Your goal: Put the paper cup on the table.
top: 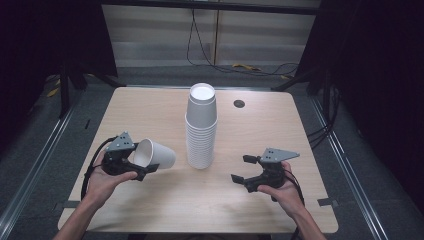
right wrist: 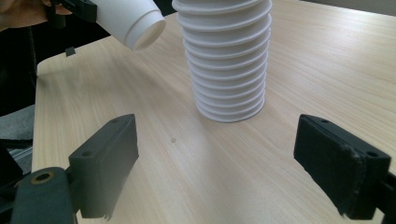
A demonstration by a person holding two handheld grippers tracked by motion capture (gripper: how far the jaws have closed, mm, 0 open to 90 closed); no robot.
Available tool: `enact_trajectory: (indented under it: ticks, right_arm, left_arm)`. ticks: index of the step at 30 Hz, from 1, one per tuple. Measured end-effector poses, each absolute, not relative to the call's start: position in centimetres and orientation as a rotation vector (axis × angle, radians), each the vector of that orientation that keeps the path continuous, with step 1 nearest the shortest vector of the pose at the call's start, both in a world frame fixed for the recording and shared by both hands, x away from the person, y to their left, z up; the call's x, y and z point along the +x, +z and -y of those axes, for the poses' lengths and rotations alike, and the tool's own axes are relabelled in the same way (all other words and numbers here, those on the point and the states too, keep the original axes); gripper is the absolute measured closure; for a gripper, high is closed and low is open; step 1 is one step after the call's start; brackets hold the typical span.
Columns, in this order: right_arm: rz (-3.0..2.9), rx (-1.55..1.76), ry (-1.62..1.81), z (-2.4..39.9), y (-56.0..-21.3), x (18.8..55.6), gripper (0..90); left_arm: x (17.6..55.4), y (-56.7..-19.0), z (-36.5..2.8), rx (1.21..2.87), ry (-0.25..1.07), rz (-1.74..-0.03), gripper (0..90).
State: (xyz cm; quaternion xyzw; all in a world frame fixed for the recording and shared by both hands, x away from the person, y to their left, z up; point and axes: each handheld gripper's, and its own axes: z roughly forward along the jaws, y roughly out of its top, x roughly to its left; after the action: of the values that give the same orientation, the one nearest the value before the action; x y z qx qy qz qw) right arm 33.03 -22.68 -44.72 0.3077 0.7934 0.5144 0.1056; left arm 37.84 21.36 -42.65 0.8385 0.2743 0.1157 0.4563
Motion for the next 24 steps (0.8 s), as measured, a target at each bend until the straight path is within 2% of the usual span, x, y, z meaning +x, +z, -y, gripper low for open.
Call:
enact_trajectory:
  ticks: [24]
  right_arm:
    - [-2.328,0.913,1.513,22.7,-44.7,33.2,13.7]
  left_arm:
    - [41.2,-42.8,-21.0,2.217,0.302,-0.800,7.6]
